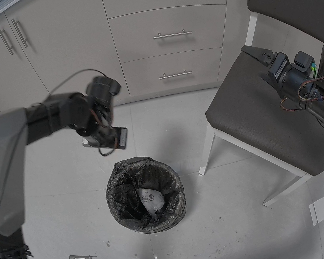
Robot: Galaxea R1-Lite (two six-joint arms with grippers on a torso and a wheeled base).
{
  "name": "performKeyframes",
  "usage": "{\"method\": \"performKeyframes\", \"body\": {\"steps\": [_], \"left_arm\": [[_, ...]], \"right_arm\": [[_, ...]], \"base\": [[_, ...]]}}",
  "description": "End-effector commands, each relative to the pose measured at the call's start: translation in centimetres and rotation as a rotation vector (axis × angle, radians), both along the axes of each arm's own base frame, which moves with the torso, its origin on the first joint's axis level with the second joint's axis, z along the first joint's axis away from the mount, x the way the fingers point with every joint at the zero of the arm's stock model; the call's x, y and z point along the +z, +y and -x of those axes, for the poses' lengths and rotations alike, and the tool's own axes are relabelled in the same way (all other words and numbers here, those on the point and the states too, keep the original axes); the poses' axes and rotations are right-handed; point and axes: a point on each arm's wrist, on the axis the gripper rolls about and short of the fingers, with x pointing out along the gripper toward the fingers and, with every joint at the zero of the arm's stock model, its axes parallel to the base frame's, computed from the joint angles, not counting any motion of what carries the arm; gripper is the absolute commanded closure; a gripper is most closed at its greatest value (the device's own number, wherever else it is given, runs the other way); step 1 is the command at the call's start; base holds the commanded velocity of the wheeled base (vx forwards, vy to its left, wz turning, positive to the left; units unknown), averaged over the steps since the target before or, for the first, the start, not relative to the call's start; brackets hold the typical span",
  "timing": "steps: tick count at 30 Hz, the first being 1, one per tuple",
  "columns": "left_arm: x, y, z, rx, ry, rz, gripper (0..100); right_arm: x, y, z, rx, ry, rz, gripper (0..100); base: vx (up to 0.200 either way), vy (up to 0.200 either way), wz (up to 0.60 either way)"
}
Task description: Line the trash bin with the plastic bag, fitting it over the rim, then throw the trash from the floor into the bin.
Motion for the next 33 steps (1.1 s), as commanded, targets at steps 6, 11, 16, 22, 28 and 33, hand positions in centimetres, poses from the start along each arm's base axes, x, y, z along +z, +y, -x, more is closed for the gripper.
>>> {"method": "performKeyframes", "body": {"steps": [6,11,16,22,28,33], "left_arm": [[16.4,19.2,15.9,0.308,-0.017,-0.119,100],[16.9,21.3,25.1,0.450,0.248,0.014,100],[18.1,20.4,28.7,0.556,0.162,0.160,100],[20.1,17.8,38.7,0.412,-0.108,0.257,100],[17.0,16.3,50.5,0.250,-0.483,0.292,100],[7.8,16.1,52.9,0.316,-0.718,0.236,100]], "right_arm": [[6.0,-6.1,5.1,-0.176,-0.210,0.050,0],[8.1,-11.8,10.6,-0.326,-0.248,0.205,0],[8.6,-12.6,16.9,-0.316,-0.196,0.277,0],[9.2,-11.1,22.8,-0.382,-0.260,0.394,0],[8.6,-8.3,30.8,-0.343,-0.339,0.480,0],[6.0,-7.1,34.9,-0.286,-0.343,0.534,0]], "base": [[0.000,0.000,0.00],[0.000,0.000,0.00],[0.000,0.000,0.00],[0.000,0.000,0.00],[0.000,0.000,0.00],[0.000,0.000,0.00]]}}
